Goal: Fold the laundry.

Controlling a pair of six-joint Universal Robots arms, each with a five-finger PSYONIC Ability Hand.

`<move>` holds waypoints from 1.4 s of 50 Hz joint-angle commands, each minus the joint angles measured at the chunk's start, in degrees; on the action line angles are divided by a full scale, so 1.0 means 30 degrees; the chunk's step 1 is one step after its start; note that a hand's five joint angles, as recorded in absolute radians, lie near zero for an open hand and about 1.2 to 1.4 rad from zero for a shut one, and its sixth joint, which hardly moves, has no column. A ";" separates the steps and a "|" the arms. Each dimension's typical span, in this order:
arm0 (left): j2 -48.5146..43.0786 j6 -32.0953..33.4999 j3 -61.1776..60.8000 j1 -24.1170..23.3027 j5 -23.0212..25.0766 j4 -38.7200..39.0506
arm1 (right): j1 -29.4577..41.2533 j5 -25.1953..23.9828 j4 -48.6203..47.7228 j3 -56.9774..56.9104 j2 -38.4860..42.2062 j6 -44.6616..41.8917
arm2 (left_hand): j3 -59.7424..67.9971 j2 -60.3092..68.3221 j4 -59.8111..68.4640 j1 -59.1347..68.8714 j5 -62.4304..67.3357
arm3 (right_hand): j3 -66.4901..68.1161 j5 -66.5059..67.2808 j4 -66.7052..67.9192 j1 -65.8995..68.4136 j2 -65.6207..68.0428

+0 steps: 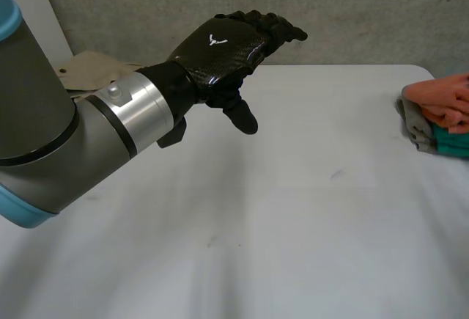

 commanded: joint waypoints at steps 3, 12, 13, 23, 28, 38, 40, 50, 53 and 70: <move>0.0274 -0.0010 0.0031 -0.0071 -0.0048 -0.0071 | -0.0038 0.1471 0.2507 0.2041 -0.4115 0.0768 | -0.0535 -0.0433 -0.0349 -0.0104 -0.0803 | -0.0807 -0.2022 -0.0936 -0.1716 -0.0942; 0.0947 -0.0157 -0.0437 -0.0686 -0.0048 -0.0159 | -0.2174 0.5715 0.8157 0.2133 -0.8451 -0.0196 | -0.0592 -0.0489 -0.0405 -0.0160 -0.0859 | -0.0807 -0.2022 -0.0936 -0.1716 -0.0942; 0.1006 -0.0215 -0.0467 -0.0686 -0.0048 -0.0129 | -0.2525 0.6243 0.8743 0.1754 -0.8570 -0.0547 | -0.0592 -0.0489 -0.0405 -0.0160 -0.0859 | -0.0807 -0.2022 -0.0936 -0.1716 -0.0942; 0.1503 -0.2173 0.1986 -0.0687 -0.1623 0.1302 | -0.1712 1.0086 0.7906 -0.3991 -0.8834 -0.1669 | -0.0591 -0.0489 -0.0405 -0.0159 -0.0859 | -0.0807 -0.2022 -0.0936 -0.1716 -0.0942; 0.1710 -0.3204 0.4304 -0.0189 -0.4409 0.2447 | 0.0427 0.9618 0.4448 -0.2884 -1.1378 0.1437 | -0.0535 -0.0433 -0.0349 -0.0104 -0.0803 | -0.0807 -0.2022 -0.0936 -0.1716 -0.0942; -0.0513 -0.1509 0.5977 0.6372 -0.7050 0.2449 | 0.8013 0.6162 -0.0859 0.5288 -1.3844 0.2410 | 0.0081 0.0184 0.0267 0.0513 -0.0186 | -0.0807 -0.2022 -0.0936 -0.1716 -0.0942; -0.2000 0.0502 0.6152 0.6869 -0.7108 0.2391 | 0.9387 0.5868 -0.0860 0.6925 -1.3786 0.1827 | 0.0026 0.0128 0.0212 0.0458 -0.0242 | -0.0807 -0.2022 -0.0936 -0.1716 -0.0942; -0.8889 0.7603 0.7674 0.9039 -0.7050 0.3852 | 1.1502 0.5984 0.0105 1.0889 -1.1475 -0.1075 | -0.0311 -0.0209 -0.0125 0.0121 -0.0579 | -0.0807 -0.2022 -0.0936 -0.1716 -0.0942; -1.1380 0.8308 0.8817 0.9537 -0.6992 0.5229 | 1.1972 0.6130 0.0398 1.1270 -1.0829 -0.1457 | -0.0367 -0.0265 -0.0181 0.0065 -0.0635 | -0.0807 -0.2022 -0.0936 -0.1716 -0.0942; -2.2513 1.4078 1.7809 1.0885 -0.5092 0.8426 | 1.1827 0.6219 0.0663 1.2911 -1.0007 -0.1546 | 0.0081 0.0183 0.0267 0.0513 -0.0187 | -0.0807 -0.2022 -0.0936 -0.1716 -0.0942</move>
